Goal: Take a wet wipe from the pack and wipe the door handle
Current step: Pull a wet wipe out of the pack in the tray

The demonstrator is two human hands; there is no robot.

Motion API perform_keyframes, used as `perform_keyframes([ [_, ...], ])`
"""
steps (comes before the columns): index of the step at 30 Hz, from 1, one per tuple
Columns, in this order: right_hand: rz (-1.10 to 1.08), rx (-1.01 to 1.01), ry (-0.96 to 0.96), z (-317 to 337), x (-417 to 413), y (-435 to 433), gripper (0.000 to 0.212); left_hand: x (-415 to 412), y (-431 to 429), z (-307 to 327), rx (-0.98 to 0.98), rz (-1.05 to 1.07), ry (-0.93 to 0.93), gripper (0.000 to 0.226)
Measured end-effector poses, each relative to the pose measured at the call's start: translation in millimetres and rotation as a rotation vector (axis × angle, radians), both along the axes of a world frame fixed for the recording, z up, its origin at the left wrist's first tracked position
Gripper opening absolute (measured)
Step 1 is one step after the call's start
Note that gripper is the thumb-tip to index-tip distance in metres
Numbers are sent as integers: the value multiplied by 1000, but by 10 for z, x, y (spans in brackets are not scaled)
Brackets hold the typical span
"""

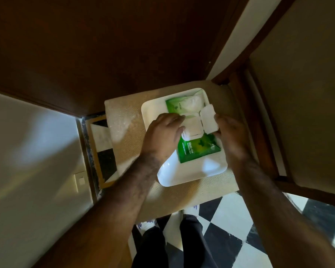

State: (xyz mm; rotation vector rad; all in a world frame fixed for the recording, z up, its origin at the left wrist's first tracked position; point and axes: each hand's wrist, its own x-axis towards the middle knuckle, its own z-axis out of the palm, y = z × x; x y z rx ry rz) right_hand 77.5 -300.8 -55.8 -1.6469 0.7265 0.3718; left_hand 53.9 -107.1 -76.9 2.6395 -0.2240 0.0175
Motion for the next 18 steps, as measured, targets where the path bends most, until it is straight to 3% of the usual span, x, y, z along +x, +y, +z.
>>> perform_keyframes([
  [3, -69, 100, 15, 2, 25, -59, 28, 210, -242, -15, 174, -124, 152, 38],
  [6, -48, 56, 13, -52, 19, -73, 27, 294, -346, -71, 426, -131, 277, 43],
  [9, 21, -2, -10, -76, -6, -71, 28, 352, -430, -99, 355, -3, 314, 35],
  [11, 59, -15, -41, -74, -29, -64, 26, 408, -441, -115, 155, 129, 404, 28],
  [13, 140, -91, -81, -60, -47, -39, 31, 443, -426, -101, -198, 358, 512, 21],
  [16, 291, -217, -175, -23, -64, 41, 30, 414, -329, -1, -752, 783, 489, 16],
  [18, 445, -295, -261, 11, -106, 118, 29, 341, -196, 61, -1099, 956, 451, 16],
])
